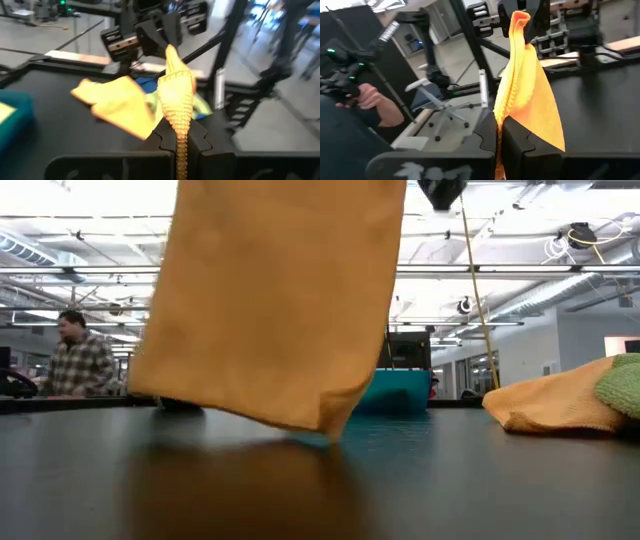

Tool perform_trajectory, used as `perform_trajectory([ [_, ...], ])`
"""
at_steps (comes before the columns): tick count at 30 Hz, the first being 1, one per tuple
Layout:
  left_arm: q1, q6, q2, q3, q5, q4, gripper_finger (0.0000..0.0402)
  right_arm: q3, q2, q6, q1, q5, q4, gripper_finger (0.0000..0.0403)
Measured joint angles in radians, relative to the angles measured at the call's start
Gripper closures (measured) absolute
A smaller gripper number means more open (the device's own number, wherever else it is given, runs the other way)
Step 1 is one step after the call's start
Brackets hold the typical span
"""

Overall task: Fold microfiber towels
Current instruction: Fold the left orange microfiber cloth

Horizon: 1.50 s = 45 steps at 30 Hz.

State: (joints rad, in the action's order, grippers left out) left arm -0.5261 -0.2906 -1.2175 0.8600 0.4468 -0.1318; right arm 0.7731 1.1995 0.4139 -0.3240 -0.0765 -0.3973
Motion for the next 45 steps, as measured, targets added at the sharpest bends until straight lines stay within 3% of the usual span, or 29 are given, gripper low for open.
perform_trajectory([
  [7,-0.128,-0.044,0.000,0.000,0.043,-0.110,0.0397,0.063,0.045,0.065,-0.046,-0.036,-0.037,0.0403],
  [12,-0.133,-0.103,0.000,0.001,0.122,0.008,0.0398,0.064,0.052,0.133,-0.033,-0.040,-0.004,0.0403],
  [17,-0.066,-0.208,-0.028,-0.038,0.103,0.109,0.0394,0.056,0.092,0.214,0.036,-0.024,0.101,0.0403],
  [20,-0.007,-0.244,-0.027,-0.110,0.052,0.080,0.0391,0.028,0.136,0.252,0.093,-0.019,0.150,0.0403],
  [25,0.104,-0.263,-0.010,-0.238,0.050,0.055,0.0398,0.004,0.203,0.238,0.201,-0.009,0.155,0.0403],
  [35,0.311,-0.071,-0.011,-0.365,0.042,-0.003,0.0397,0.001,0.273,0.074,0.343,0.059,0.129,0.0403],
  [45,0.368,0.051,-0.011,-0.368,0.036,-0.027,0.0397,0.000,0.269,-0.015,0.345,0.100,0.113,0.0403],
])
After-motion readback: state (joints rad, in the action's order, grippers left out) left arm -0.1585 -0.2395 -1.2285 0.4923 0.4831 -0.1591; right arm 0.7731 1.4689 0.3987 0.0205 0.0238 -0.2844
